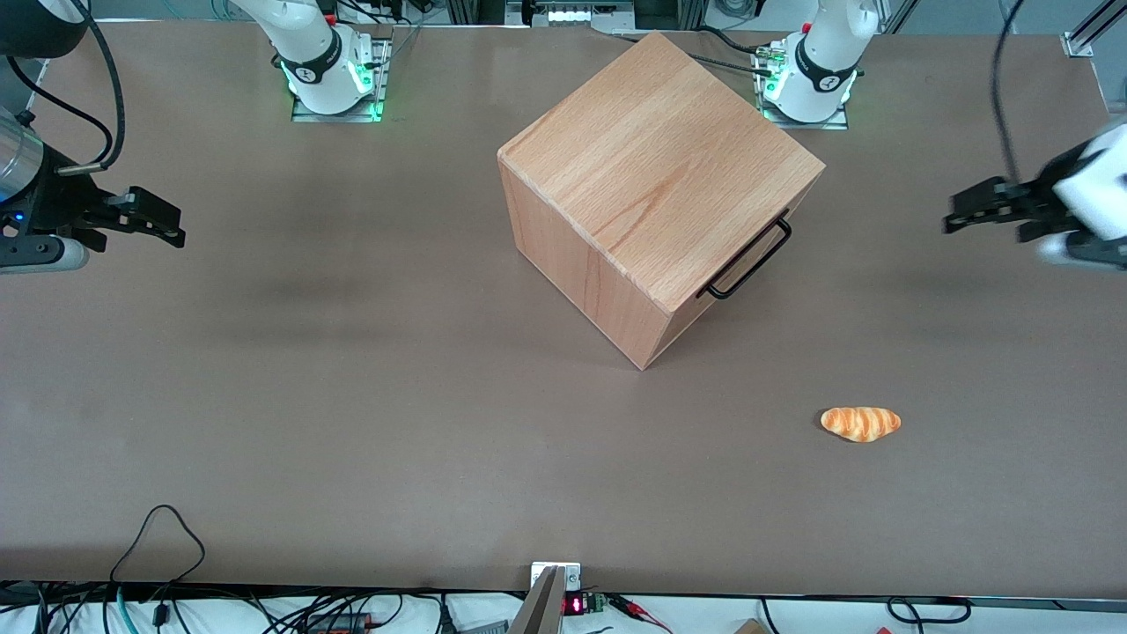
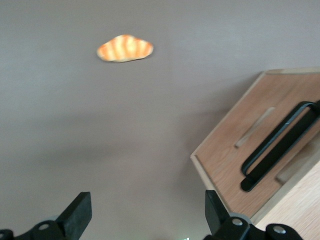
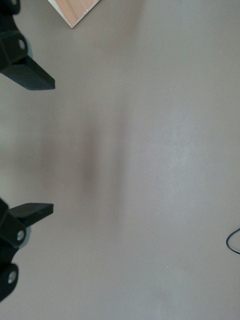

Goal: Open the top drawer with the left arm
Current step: 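Move the open left gripper toward the black drawer handle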

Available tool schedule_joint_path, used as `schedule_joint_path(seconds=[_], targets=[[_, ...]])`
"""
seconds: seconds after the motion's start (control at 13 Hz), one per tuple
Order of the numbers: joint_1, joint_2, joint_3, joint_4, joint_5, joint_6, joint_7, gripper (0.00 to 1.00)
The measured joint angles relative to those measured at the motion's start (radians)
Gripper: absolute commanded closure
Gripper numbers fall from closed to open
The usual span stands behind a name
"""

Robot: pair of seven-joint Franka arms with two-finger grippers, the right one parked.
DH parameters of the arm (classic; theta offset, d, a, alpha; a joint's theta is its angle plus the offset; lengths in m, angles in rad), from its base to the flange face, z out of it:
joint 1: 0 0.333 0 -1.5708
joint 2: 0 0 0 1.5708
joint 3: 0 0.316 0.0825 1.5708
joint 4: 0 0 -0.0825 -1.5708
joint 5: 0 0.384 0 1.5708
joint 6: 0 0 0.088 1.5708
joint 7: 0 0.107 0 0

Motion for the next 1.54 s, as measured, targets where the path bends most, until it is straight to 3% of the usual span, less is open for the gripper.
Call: schedule_joint_path(seconds=[0.23,0.62,1.0,1.54], targets=[[-0.017,0.017,-0.049,-0.092,-0.011,0.133,0.16,0.0],[-0.013,0.054,-0.069,-0.181,-0.184,0.202,0.287,0.0],[-0.016,0.062,-0.163,-0.277,-0.188,0.318,0.292,0.0],[-0.015,0.079,-0.176,-0.324,-0.188,0.379,0.372,0.0]])
